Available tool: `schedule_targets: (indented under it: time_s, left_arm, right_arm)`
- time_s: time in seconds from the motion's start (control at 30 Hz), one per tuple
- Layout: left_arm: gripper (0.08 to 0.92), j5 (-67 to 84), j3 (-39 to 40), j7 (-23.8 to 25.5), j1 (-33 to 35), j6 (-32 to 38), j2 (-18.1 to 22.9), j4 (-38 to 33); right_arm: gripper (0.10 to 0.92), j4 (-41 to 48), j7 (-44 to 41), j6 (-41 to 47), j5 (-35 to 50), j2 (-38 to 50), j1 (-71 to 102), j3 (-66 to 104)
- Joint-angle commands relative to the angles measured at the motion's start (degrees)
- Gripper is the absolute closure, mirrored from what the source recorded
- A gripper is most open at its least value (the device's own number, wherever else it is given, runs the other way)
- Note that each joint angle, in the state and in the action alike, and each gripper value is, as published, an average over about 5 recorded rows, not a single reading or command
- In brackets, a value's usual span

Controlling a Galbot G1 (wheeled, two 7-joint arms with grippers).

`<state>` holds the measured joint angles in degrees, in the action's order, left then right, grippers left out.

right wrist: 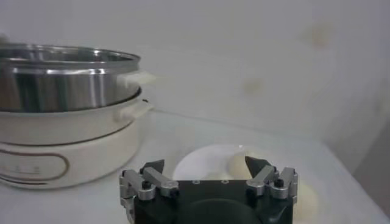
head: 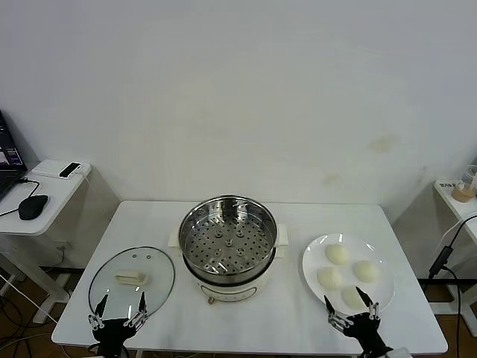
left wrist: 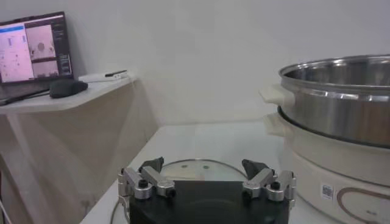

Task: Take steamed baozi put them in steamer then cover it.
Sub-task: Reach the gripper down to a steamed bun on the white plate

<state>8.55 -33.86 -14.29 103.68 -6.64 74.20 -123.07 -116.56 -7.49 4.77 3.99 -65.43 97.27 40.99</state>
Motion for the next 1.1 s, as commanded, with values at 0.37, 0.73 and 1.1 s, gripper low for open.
schedule_targets:
  time_s: [0.37,0.73,1.1]
  left_arm:
    - [0.177,-6.5,0.0,2.0,-2.8,-3.4,1.8,-0.8]
    - [0.177,-6.4,-0.8,1.4,-4.1,-3.6,1.7,-0.9]
    - [0.177,-6.3,-1.9,1.4,-5.1,-4.6,1.9,-1.2]
  right_arm:
    - [0.203,16.4,-24.8,7.7,-21.2,27.6,-29.7,-0.6]
    - [0.203,28.8,-49.6,2.4,-22.9,40.7,-57.2,-30.9]
    - [0.203,42.1,-56.2,-0.2,-22.0,32.9,-84.1,-64.4]
